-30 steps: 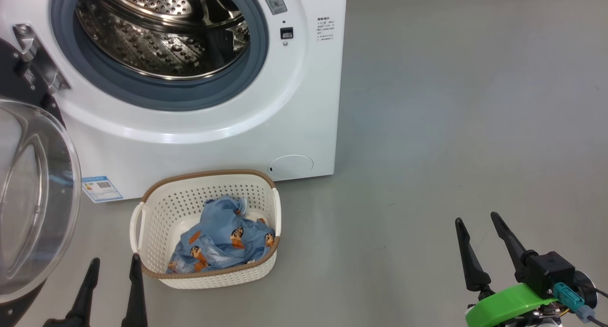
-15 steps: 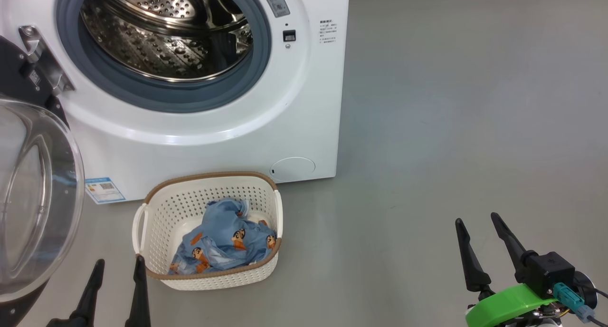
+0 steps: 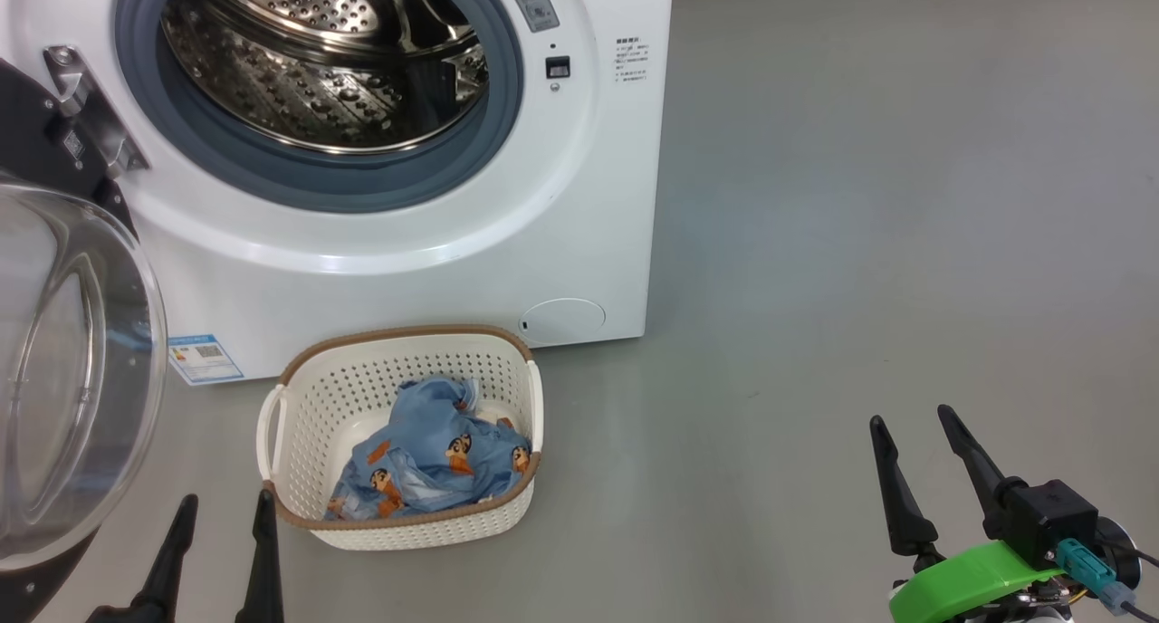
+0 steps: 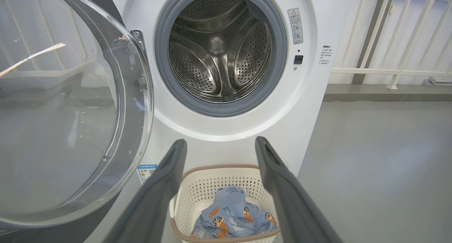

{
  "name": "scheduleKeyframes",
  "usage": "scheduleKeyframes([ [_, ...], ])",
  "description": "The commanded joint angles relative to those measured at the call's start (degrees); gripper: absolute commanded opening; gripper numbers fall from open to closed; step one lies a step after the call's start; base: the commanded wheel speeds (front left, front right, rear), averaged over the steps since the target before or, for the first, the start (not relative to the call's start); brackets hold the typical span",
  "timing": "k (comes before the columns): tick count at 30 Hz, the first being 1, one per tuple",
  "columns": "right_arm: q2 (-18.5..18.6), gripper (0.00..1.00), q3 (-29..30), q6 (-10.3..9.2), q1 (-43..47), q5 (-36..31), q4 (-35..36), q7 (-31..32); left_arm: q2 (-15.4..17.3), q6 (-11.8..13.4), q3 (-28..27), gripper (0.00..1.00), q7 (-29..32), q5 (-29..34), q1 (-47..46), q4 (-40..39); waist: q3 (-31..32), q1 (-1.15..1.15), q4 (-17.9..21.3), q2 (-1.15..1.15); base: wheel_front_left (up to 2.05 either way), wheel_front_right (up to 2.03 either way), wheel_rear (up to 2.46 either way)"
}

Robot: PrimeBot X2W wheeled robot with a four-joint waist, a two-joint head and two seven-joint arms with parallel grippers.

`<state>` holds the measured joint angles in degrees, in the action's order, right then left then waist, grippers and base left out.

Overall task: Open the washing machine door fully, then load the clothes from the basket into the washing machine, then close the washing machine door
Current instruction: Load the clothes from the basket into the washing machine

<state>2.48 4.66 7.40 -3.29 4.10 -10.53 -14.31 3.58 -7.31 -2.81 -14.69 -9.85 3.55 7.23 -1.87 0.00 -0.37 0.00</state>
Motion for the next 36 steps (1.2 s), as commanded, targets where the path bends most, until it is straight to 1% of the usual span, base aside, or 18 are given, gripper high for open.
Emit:
scheduleKeyframes([
  [1,0.4,1.0,-1.11,0.09,-0.02,0.37,1.44,-0.69,0.92,-0.17,-1.94,1.0,-0.31,-0.2,-1.51,-1.05,-0.15,0.0,-0.1,0.0,0.0,0.0,0.0],
  [7,0.4,1.0,-1.17,0.09,-0.02,0.27,1.38,-0.69,0.79,-0.17,-2.16,1.0,-0.31,-0.13,-1.68,-0.77,-0.22,0.0,-0.22,0.0,0.17,-0.17,0.0],
  [12,0.4,1.0,-1.09,0.09,-0.08,0.22,1.36,-0.69,0.7,-0.17,-2.56,1.0,-0.31,0.07,-1.83,-0.48,-0.38,0.0,-0.26,0.0,0.87,-0.87,0.0],
  [17,0.4,1.0,-1.04,0.09,-0.18,0.36,1.31,-0.69,0.64,-0.17,-2.83,1.0,-0.31,0.12,-2.03,-0.39,-0.69,0.0,-0.27,0.0,1.55,-1.55,0.0],
  [24,0.4,1.0,-0.94,0.09,-0.47,0.54,1.24,-0.69,0.5,-0.17,-3.46,1.0,-0.31,-0.11,-2.63,-1.25,-1.23,0.0,-0.18,0.0,2.07,-2.07,0.0],
  [28,0.4,1.0,-0.78,0.09,-0.54,0.43,1.25,-0.69,0.21,-0.17,-4.47,1.0,-0.31,0.86,-2.65,-1.72,-1.47,0.0,-0.17,0.0,1.75,-1.75,0.0],
  [36,0.4,1.0,-0.68,0.09,-0.88,0.43,1.4,-0.69,-0.21,-0.17,-4.85,1.0,-0.31,1.1,-2.85,-1.66,-2.13,0.0,-0.24,0.0,0.86,-0.86,0.0],
])
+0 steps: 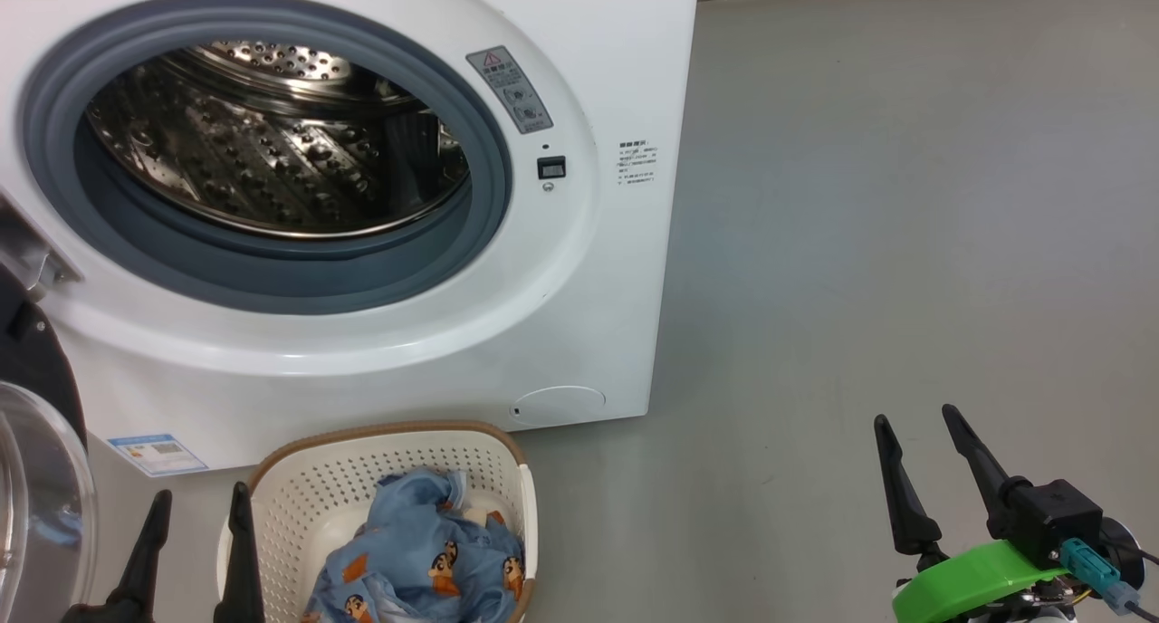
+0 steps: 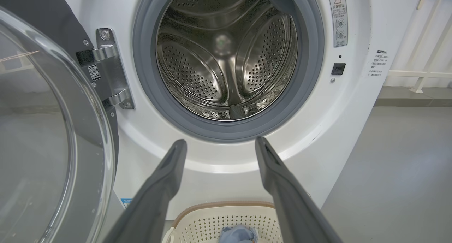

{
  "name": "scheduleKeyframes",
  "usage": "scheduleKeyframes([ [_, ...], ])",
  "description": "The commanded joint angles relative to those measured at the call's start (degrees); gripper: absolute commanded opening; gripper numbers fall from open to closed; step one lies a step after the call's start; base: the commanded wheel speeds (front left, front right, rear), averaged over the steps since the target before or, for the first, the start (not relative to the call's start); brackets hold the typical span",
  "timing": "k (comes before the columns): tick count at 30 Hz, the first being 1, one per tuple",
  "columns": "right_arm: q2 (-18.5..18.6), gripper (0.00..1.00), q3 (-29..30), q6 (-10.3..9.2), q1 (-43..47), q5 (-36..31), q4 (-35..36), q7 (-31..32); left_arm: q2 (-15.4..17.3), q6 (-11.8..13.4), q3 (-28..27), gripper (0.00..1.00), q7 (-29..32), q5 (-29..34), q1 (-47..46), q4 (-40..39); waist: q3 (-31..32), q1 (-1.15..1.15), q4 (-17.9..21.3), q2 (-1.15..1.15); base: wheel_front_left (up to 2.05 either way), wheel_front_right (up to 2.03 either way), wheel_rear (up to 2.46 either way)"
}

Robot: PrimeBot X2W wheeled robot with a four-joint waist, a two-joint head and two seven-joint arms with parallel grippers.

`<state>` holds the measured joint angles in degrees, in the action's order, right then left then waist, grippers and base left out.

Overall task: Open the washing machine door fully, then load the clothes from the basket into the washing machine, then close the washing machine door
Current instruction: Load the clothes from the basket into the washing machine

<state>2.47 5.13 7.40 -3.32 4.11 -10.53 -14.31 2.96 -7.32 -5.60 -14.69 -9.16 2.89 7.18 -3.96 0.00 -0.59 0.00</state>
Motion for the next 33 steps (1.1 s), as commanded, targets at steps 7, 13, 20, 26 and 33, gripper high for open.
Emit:
scheduleKeyframes([
  [7,0.41,1.0,-1.26,0.09,-1.17,0.56,1.2,-0.69,0.63,-0.16,-1.09,1.0,-0.31,-0.41,-2.26,-1.41,-0.38,0.0,-0.14,0.0,0.03,-0.03,0.0],
  [13,0.41,1.0,-1.38,0.09,-1.14,0.54,1.03,-0.69,0.82,-0.16,-0.53,1.0,-0.31,-0.65,-2.02,-1.11,-0.2,0.0,-0.06,0.0,0.0,0.0,0.0],
  [20,0.41,1.0,-1.26,0.09,-0.9,0.5,1.02,-0.69,0.81,-0.16,-0.15,1.0,-0.31,-0.76,-1.82,-1.02,-0.07,0.0,-0.06,0.0,0.0,0.0,0.0],
  [26,0.41,1.0,-1.31,0.09,-0.96,0.84,0.87,-0.69,0.74,-0.16,0.02,1.0,-0.31,-1.0,-1.76,-0.47,-0.77,0.0,-0.12,0.0,0.0,0.0,0.0],
  [33,0.41,1.0,-1.06,0.09,-1.71,0.97,1.14,-0.69,0.65,-0.16,0.54,1.0,-0.31,-1.66,-2.69,-0.08,-3.25,0.0,-0.07,0.0,0.0,0.0,0.0],
])
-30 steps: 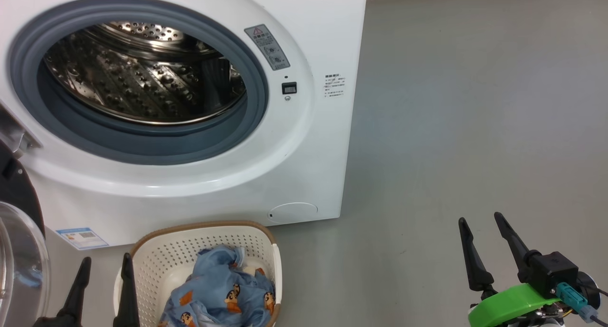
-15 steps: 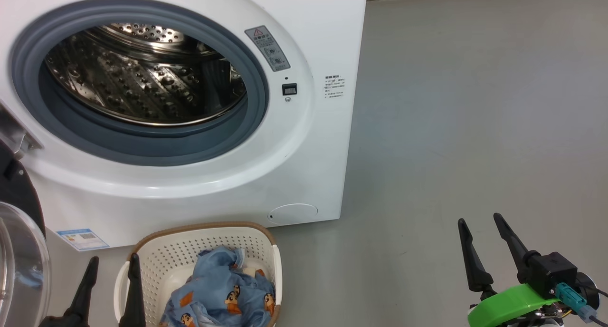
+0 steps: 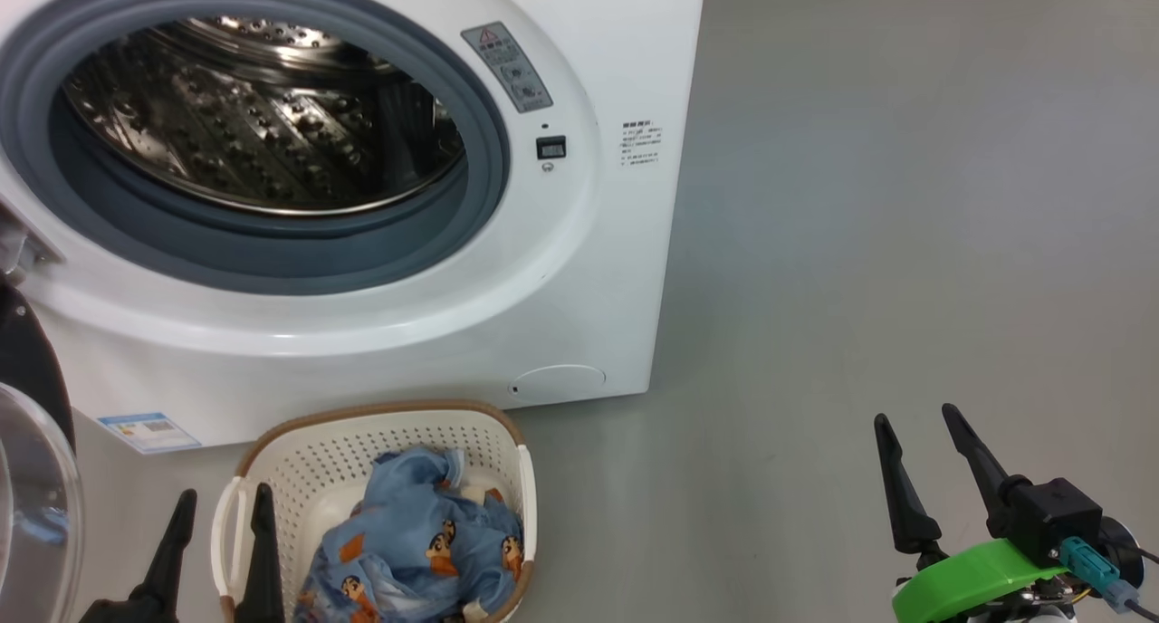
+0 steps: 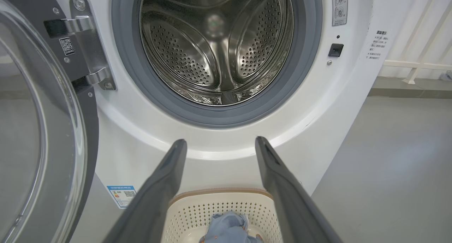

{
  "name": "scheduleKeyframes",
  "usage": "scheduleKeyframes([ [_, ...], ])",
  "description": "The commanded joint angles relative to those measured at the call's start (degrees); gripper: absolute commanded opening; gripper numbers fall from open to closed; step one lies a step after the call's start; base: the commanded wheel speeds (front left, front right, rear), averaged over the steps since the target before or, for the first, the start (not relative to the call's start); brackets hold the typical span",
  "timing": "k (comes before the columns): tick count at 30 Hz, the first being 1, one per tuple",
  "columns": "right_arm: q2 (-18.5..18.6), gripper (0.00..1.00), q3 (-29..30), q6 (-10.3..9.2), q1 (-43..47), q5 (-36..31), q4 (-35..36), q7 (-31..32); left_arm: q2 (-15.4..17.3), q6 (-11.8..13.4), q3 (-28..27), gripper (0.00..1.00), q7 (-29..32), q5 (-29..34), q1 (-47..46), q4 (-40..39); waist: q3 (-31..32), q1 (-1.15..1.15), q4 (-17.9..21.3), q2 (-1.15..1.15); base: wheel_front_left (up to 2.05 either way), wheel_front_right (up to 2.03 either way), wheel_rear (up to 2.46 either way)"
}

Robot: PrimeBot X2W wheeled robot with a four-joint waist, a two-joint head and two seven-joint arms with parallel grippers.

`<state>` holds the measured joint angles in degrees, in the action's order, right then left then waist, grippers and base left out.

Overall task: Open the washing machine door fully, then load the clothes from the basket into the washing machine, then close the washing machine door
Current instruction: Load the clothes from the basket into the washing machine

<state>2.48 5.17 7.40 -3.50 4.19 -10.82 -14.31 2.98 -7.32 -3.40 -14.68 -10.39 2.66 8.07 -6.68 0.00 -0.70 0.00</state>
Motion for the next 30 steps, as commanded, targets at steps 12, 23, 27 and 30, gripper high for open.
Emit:
scheduleKeyframes([
  [12,0.4,1.0,-1.39,0.09,-3.2,1.5,1.41,-0.69,0.71,-0.16,-0.62,1.0,-0.32,-1.67,-4.48,0.42,-5.42,0.0,0.86,0.0,0.0,0.0,0.0],
  [23,0.4,1.0,-2.27,0.09,-5.34,2.39,1.51,-0.69,1.81,-0.16,1.56,1.0,-0.32,-3.71,-7.0,4.61,-10.51,0.0,3.14,0.0,0.0,0.0,0.0],
  [27,0.4,1.0,-2.5,0.09,-5.98,2.78,1.6,-0.69,2.41,-0.16,2.38,1.0,-0.32,-5.24,-8.82,6.59,-13.05,0.0,4.23,0.0,0.0,0.0,0.0],
  [30,0.4,1.0,-2.99,0.09,-6.7,3.2,1.75,-0.69,3.29,-0.16,2.68,1.0,-0.32,-6.07,-10.13,8.14,-14.99,0.0,5.34,0.0,0.0,0.0,0.0],
])
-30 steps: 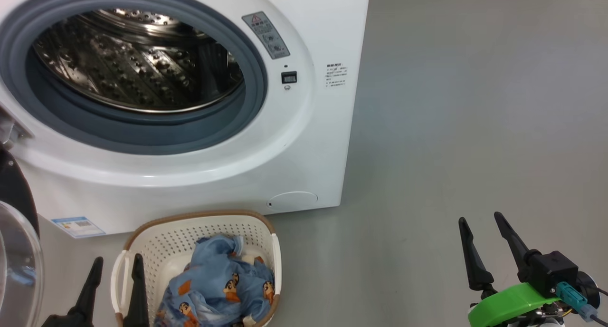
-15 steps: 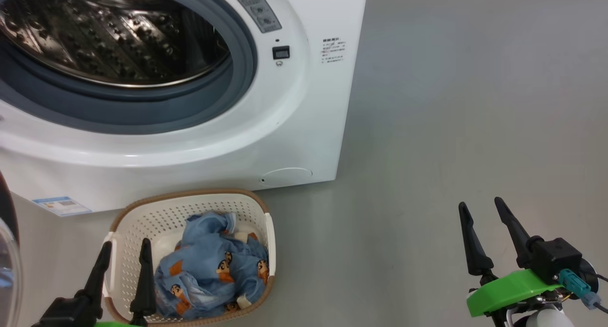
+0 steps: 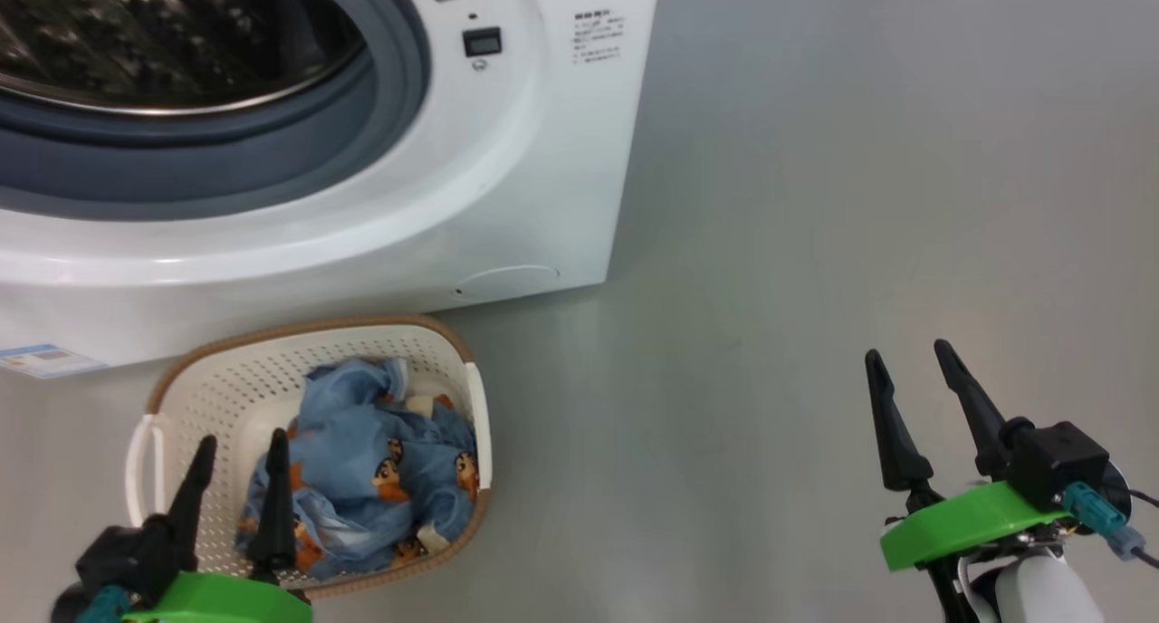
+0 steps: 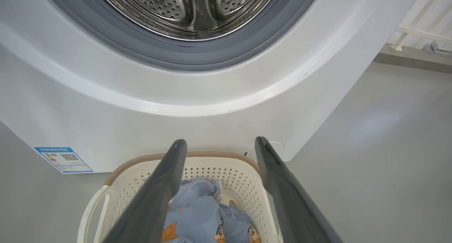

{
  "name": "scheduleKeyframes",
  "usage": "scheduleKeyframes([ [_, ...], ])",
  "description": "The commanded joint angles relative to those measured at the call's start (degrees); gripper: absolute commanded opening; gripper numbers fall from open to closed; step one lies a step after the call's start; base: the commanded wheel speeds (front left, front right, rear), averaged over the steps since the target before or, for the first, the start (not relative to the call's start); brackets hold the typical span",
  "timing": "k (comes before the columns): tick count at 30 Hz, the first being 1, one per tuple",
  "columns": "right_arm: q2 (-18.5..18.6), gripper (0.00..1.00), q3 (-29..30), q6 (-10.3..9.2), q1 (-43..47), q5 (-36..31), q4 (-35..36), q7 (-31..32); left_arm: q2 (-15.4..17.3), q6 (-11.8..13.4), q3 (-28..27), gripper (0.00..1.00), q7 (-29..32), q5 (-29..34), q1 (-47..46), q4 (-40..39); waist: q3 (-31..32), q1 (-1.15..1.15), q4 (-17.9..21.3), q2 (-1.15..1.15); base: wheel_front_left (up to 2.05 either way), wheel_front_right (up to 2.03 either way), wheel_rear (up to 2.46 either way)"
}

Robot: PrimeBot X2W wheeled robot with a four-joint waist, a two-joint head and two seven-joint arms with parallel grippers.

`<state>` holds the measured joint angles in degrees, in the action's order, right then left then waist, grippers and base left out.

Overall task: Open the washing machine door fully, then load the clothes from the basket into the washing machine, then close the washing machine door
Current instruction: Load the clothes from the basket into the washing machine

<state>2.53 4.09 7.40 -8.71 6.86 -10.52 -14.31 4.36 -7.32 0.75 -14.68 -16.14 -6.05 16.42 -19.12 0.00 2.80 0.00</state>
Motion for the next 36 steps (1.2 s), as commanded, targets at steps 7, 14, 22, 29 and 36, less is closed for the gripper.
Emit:
scheduleKeyframes([
  [7,0.34,1.0,-2.45,0.09,-2.78,1.53,1.91,-0.69,3.51,-0.16,-2.0,1.0,-0.32,-2.03,-4.39,6.7,-6.74,0.0,4.12,0.0,0.0,0.0,0.0],
  [14,0.34,1.0,-2.84,0.09,-3.69,2.43,2.4,-0.69,4.76,-0.16,-1.59,1.0,-0.32,-4.5,-8.11,14.24,-10.13,0.0,5.1,0.0,0.0,0.0,0.0],
  [22,0.34,1.0,-3.47,0.09,-5.29,3.96,3.03,-0.69,6.99,-0.16,0.36,1.0,-0.32,-9.36,-13.18,23.01,-14.23,0.0,6.51,0.0,0.0,0.0,0.0],
  [29,0.34,1.0,-4.27,0.09,-6.56,5.86,3.4,-0.69,9.12,-0.16,1.02,1.0,2.77,-12.39,-18.75,34.09,-18.92,0.0,8.24,0.0,0.0,0.0,0.0],
  [36,0.34,1.0,-4.5,0.09,-7.65,6.98,3.79,-0.69,10.33,-0.17,1.45,1.0,5.73,-17.34,-21.99,38.14,-21.9,0.0,9.19,0.0,0.0,0.0,0.0],
])
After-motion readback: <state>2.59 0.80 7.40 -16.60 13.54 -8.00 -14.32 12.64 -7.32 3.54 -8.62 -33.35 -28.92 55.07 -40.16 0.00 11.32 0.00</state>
